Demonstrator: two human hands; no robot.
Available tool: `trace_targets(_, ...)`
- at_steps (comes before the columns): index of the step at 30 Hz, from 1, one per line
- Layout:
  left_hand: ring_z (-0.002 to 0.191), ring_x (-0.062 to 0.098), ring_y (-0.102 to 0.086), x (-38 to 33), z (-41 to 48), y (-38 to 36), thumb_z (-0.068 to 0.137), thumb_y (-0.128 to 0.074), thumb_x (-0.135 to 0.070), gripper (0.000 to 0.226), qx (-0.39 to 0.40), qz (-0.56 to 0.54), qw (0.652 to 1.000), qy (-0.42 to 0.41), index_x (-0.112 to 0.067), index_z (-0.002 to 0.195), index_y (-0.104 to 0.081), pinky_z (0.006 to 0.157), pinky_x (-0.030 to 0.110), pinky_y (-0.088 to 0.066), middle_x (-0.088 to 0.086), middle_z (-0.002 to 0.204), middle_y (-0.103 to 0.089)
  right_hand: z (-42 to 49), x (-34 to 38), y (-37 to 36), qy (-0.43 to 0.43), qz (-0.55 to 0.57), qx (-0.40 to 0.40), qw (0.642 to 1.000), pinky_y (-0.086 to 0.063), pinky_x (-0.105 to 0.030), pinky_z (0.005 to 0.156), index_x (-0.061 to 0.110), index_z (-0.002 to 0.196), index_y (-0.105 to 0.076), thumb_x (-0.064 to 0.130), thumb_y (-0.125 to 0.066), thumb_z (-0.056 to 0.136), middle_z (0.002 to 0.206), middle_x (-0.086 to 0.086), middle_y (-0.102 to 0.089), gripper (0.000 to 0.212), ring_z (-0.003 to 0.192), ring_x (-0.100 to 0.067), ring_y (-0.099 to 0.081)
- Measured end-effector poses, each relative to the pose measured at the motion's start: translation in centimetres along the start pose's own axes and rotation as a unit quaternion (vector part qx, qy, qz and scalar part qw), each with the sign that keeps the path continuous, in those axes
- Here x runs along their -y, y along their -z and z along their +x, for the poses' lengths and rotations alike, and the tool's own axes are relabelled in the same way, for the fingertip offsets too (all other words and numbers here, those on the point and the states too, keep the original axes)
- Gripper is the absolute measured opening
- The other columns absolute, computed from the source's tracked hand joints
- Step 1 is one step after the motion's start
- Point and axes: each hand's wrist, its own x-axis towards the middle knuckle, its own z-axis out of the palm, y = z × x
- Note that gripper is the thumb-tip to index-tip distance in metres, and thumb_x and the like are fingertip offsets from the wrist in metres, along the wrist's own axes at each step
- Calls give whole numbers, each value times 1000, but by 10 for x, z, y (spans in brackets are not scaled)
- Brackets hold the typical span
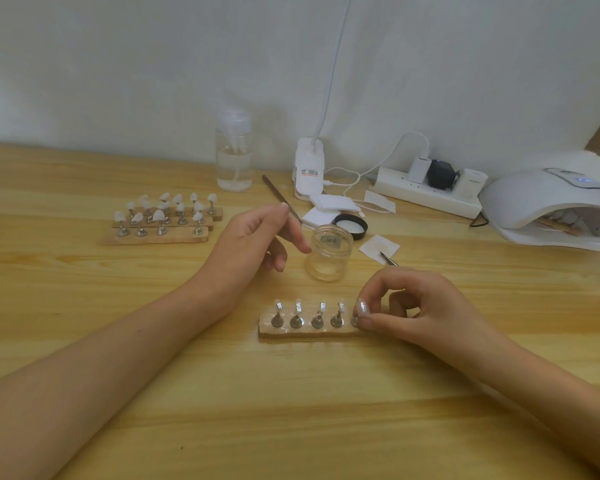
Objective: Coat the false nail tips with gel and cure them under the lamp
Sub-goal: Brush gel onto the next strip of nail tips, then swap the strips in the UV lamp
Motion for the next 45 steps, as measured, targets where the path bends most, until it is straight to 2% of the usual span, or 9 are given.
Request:
trace_targets(5,50,10,-50,2,0,1,106,-39,-30,44,3,4,1000,-4,-24,71,-65,52,15,-42,2,81,-74,3,-1,3,10,-89,43,995,-47,-21,64,45,98,-68,34,-88,68,96,17,-59,38,61,-4,-48)
trace_targets(13,52,13,-50,-2,-4,-1,103,-40,-35,42,-18,36,999,-1,-16,74,-65,55,24,-43,4,82,-73,-11,-6,15,52,-97,-22,994,-42,-19,58,37,88,-72,28,-87,71,92,14,-62,24,61,-7,-47)
trace_targets(16,54,16,-53,-10,-12,-5,99,-47,-41,31,-21,105,990,-92,-21,81,-63,57,27,-45,-1,82,-70,-29,-22,44,36,-92,-67,993,-38,-19,56,35,87,-73,26,-86,73,91,11,-63,21,59,-7,-44)
trace_targets(21,77,9,-60,-24,-27,-41,89,-48,-41,15,59,285,929,-229,-43,102,-55,56,14,-44,-15,94,-65,-62,-72,113,-53,-132,-149,979,-41,-15,54,31,88,-71,26,-81,72,97,18,-64,19,61,-3,-48)
trace_targets(26,98,-8,-48,-23,-9,-98,88,-37,-59,23,169,419,868,-204,-53,109,-45,63,14,-43,-34,104,-52,-65,-128,170,-99,-187,-201,956,-41,-21,57,34,77,-65,23,-86,73,90,11,-66,24,59,-4,-46)
trace_targets(29,105,-7,-43,-21,26,-142,89,-43,-59,25,206,455,855,-141,-54,113,-40,77,16,-43,-34,105,-46,-57,-151,191,-99,-199,-208,953,-36,-14,57,37,73,-62,22,-87,72,80,13,-61,30,63,1,-50)
trace_targets(34,109,10,-47,-2,102,-217,86,-69,-47,69,234,425,875,0,-21,142,-40,99,30,-45,-5,130,-48,-34,-177,216,-112,-201,-200,952,-35,-12,58,37,78,-64,25,-86,74,87,13,-62,26,69,11,-52)
trace_targets(40,108,16,-50,30,148,-246,78,-75,-52,62,211,428,878,25,-27,130,-50,98,42,-46,-14,97,-49,-33,-197,259,-193,-163,-167,953,-39,-12,69,38,98,-69,30,-84,75,102,21,-66,29,87,9,-59)
trace_targets(45,91,8,-50,45,162,-241,75,-77,-53,48,231,391,890,33,-40,113,-53,91,40,-47,-18,89,-50,-36,-231,294,-254,-207,-339,882,-40,-32,72,11,123,-66,24,-75,88,96,-2,-65,38,91,-21,-57)
